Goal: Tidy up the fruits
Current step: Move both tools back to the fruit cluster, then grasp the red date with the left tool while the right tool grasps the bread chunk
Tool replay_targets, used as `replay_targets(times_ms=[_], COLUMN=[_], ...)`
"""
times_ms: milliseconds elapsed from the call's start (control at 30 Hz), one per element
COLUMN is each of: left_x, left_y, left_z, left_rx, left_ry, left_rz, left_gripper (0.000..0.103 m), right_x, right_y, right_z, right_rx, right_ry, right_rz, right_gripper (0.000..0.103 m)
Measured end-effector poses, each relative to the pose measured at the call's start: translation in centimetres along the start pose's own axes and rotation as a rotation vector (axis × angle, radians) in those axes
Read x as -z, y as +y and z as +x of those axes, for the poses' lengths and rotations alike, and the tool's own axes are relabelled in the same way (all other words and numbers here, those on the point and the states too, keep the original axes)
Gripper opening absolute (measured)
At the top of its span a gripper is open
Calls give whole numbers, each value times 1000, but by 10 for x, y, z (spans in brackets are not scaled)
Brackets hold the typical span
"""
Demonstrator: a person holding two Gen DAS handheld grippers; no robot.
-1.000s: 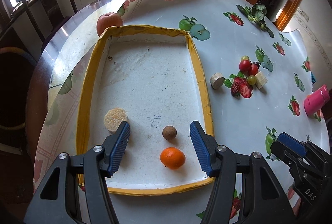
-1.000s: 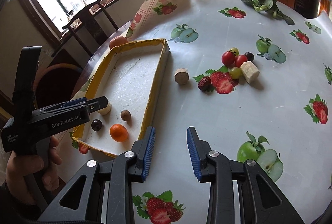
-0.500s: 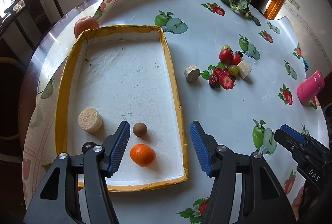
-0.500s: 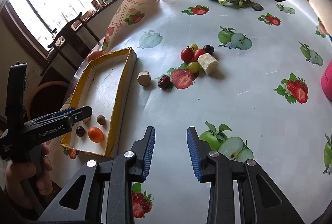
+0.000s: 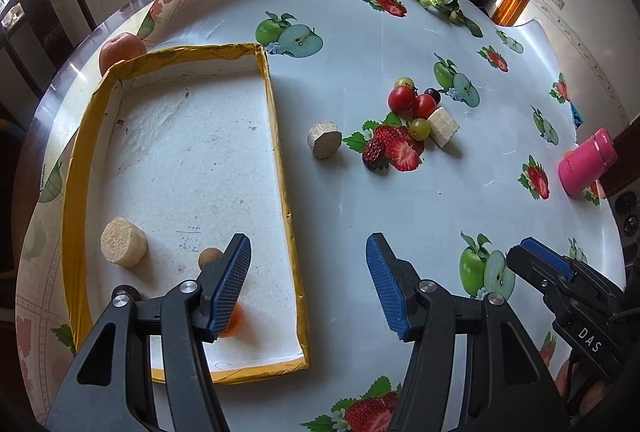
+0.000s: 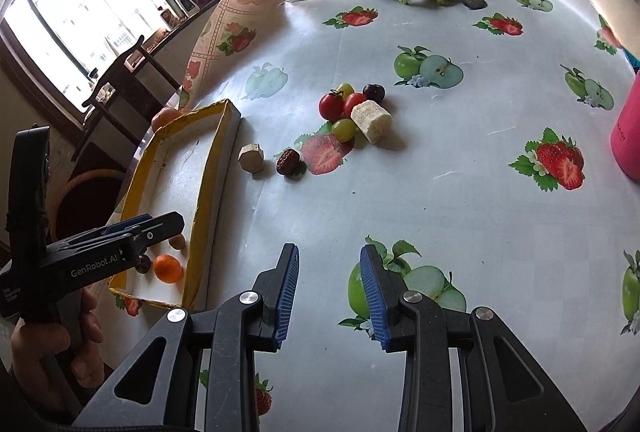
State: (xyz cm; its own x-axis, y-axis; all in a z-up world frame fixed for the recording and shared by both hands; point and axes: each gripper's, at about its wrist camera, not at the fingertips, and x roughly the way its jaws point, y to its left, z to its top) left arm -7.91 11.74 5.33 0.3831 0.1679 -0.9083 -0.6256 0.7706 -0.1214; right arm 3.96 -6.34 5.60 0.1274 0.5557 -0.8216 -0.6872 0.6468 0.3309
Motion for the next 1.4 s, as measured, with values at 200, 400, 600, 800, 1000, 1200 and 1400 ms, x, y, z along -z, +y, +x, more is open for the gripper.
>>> replay_targets(times_ms=[200,400,600,800,1000,1200,1400], left_x=[-14,-33,-53,-61,-65,-64,-50], left_y=[-18,-36,-49,-53,-67,-55,-41], left_z=[23,51,83,106,109,102,79], left_rx=[46,63,45,23,-32,55,115], left_ry=[36,68,95,98,48,54,32], left_rz=[5,13,37,54,149,116,83], left_gripper=[59,59,59,59,40,18,18], right_x=[-18,-49,-84,-105,-110,-104,-84], right_y=[-10,-18,-27,-32,-41,-43,-41], right_z=[14,47,81,109,131,117,92], right_rx=[6,14,18,13,38,41,23], right_ry=[3,20,35,56,68,51,23], right_rz=[11,5,-7,-22,-3,-1,6], right_gripper=[34,34,34,34,34,19,3])
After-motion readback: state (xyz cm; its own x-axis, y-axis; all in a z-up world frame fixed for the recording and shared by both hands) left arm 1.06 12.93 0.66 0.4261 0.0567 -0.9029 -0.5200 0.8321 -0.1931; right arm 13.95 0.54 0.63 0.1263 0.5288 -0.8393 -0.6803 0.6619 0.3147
